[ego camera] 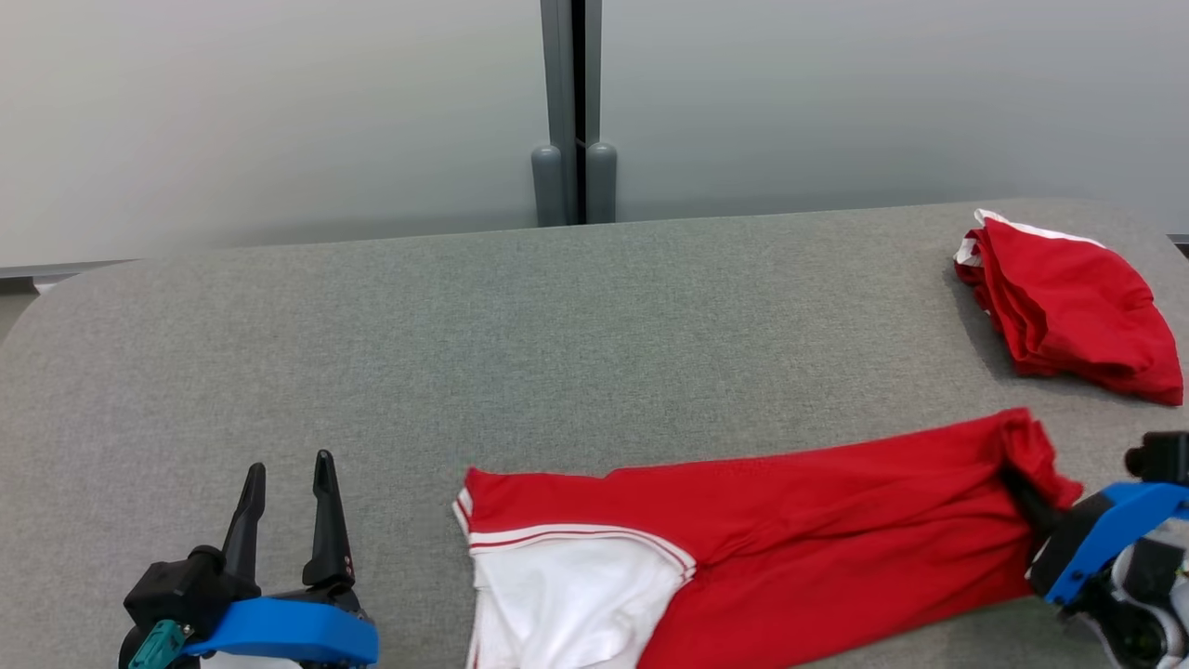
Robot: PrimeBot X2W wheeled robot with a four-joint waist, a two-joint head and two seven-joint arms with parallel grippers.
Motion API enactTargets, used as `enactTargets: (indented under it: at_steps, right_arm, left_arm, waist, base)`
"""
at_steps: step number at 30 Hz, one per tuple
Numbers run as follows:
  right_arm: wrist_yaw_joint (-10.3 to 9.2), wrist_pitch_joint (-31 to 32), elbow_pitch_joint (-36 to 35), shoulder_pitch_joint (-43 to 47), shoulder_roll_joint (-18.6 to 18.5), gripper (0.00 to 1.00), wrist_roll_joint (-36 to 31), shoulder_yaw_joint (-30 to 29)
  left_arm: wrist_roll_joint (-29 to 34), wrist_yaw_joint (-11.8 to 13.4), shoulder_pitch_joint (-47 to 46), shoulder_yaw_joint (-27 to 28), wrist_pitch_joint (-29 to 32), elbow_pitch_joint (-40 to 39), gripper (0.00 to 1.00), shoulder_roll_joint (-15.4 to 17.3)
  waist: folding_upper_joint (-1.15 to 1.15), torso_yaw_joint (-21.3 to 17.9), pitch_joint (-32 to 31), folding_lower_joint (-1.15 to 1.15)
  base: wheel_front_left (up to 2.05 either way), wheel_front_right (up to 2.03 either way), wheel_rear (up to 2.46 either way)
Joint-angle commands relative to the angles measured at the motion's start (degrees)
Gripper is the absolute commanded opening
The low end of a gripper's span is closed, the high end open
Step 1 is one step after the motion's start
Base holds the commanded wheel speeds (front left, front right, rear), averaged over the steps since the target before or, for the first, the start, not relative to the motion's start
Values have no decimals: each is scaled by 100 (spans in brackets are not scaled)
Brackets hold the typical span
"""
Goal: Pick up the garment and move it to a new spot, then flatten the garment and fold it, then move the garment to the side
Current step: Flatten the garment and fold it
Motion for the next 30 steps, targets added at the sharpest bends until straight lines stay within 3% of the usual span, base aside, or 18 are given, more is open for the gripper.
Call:
enactTargets:
  at_steps: [1,9,16,22,30]
  right_arm:
    - [1,53,-94,-67,-51,0,-32,-75]
    - [2,528,-1350,216,398,0,849,-228]
    - [2,1058,-2476,479,1441,0,1989,146]
    - [2,860,-1989,282,1978,0,2351,597]
    - [2,-68,-1057,-275,2014,0,3659,1934]
  left_arm:
    - [51,-31,23,30,-25,21,100,-6]
    - [28,-73,8,34,-25,158,100,-33]
    - [38,-88,-70,49,-25,277,100,-42]
    - [58,-103,-185,-1,-25,357,100,-47]
    - [85,-124,-341,-85,-25,472,100,-40]
  waist:
    - [-1,-14,-14,0]
    - [-1,-14,-67,0]
    - [-1,68,-109,0]
    - [-1,377,-50,0]
    - [-1,857,69,0]
  base:
    - [0,0,0]
    - [0,0,0]
    - [0,0,0]
    - [0,0,0]
    - [0,0,0]
